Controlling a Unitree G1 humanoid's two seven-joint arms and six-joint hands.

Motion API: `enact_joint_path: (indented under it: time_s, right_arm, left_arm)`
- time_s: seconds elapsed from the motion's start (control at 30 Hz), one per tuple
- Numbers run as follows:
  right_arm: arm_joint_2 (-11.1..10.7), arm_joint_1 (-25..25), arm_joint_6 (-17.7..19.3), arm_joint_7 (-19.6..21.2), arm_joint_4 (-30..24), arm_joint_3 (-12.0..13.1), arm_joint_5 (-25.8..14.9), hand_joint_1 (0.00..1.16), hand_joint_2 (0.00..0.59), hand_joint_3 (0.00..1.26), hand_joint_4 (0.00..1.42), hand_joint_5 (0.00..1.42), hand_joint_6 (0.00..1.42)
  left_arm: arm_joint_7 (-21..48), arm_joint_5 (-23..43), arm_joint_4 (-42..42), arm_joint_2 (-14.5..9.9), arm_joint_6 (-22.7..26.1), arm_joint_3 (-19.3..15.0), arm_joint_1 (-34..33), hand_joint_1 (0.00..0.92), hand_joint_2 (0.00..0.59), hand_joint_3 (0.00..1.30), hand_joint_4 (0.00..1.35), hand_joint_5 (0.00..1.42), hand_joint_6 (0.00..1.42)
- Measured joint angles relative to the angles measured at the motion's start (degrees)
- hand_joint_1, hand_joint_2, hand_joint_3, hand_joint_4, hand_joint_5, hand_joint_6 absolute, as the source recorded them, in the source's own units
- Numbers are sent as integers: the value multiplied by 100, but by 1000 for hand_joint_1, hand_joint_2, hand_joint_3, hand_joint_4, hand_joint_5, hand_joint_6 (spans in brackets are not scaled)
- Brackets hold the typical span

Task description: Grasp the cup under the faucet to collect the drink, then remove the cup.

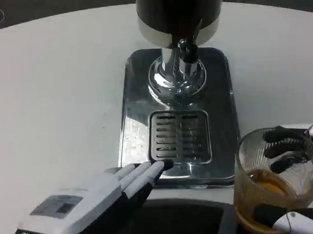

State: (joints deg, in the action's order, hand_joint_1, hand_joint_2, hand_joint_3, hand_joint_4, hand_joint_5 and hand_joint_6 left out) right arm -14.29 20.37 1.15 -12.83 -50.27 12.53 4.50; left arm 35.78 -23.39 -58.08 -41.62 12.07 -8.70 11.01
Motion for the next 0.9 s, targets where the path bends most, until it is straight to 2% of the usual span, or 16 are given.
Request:
enact_joint_path:
  time_s: [0.13, 0.4, 0.9]
  right_arm:
    - [-41, 31, 15, -88, -122, -6, 0, 992, 154, 1004, 1183, 1343, 1424]
    - [-101, 104, 59, -169, -228, -1, 0, 994, 154, 1003, 1183, 1343, 1419]
    - [-175, 113, 85, -206, -232, 64, -7, 994, 154, 1003, 1183, 1343, 1424]
  left_arm:
    - [0, -113, -109, 68, -139, -130, 190, 0, 35, 0, 0, 0, 0]
    - [0, -252, -123, 243, -294, -181, 293, 0, 35, 0, 0, 0, 0]
    - [64, -449, -123, 247, -326, -220, 258, 0, 31, 0, 0, 0, 0]
